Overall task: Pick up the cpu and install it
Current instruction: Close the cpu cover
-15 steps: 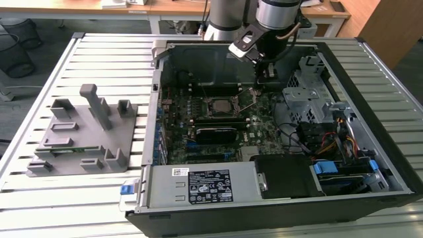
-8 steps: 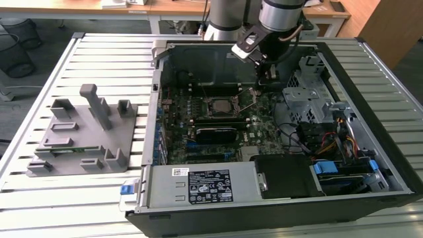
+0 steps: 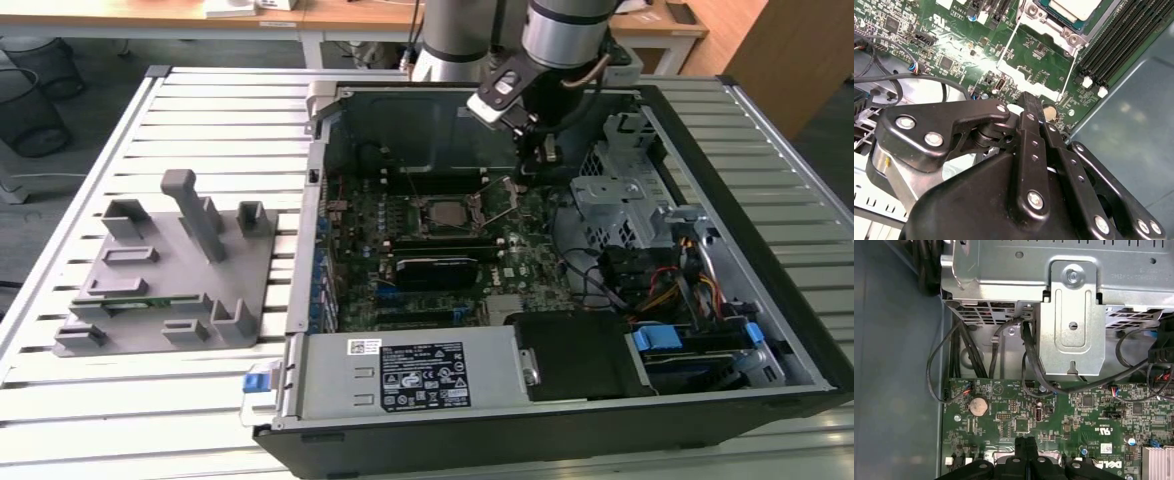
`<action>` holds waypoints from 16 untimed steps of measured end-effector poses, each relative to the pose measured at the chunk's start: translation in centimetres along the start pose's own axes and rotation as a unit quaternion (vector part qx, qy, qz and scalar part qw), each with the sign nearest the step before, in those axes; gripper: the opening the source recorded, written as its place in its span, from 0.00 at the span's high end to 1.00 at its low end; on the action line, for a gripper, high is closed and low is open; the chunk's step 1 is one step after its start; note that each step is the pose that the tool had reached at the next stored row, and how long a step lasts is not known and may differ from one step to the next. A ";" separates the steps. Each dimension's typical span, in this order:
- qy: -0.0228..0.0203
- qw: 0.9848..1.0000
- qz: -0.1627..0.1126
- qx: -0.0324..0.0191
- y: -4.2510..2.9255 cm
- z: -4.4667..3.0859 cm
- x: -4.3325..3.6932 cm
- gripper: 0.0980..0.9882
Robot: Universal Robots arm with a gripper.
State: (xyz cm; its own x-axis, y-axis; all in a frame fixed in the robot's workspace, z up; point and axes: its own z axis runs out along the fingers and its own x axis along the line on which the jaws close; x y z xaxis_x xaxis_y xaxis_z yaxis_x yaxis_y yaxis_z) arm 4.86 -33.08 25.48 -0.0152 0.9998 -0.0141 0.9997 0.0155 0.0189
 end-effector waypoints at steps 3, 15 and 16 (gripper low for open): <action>0.000 1.000 0.000 0.001 0.14 0.19 0.00 0.99; 0.000 1.000 -0.004 0.003 0.81 0.77 0.07 0.99; 0.000 1.000 -0.004 0.003 0.82 0.88 0.07 0.99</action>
State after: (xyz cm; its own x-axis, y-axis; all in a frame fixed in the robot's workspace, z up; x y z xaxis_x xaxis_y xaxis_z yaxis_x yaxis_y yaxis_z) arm 5.70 -33.01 24.61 -0.0242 0.9996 -0.0142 0.9996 0.0243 0.0122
